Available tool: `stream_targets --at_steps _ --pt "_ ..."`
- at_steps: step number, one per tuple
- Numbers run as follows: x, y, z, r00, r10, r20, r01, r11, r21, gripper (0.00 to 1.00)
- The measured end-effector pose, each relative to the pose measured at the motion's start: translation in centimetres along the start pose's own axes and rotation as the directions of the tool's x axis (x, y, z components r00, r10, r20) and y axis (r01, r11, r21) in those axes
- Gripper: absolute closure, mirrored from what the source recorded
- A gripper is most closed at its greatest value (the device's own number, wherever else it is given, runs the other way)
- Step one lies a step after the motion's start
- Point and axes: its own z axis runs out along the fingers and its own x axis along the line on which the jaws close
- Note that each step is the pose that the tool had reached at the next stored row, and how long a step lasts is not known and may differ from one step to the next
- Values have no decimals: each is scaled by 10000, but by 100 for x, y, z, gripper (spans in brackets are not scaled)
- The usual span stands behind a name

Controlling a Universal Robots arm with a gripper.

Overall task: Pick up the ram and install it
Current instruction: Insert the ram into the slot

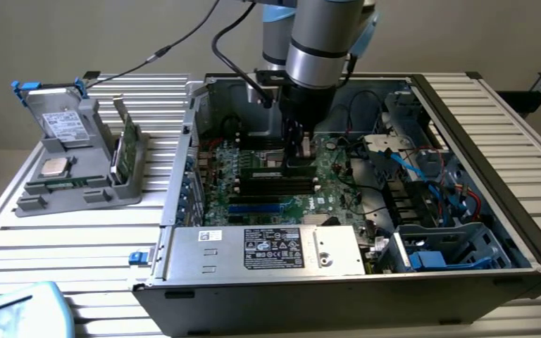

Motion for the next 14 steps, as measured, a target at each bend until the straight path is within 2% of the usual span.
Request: stream_targets --at_steps 5,8,14 --pt "-21 -5 82 10000 -65 -26 65 10000 2 86" --pt "-22 -6 95 10000 -62 -44 62 10000 8 86" --pt "-23 -10 130 9999 -38 -107 39 9999 93 86"
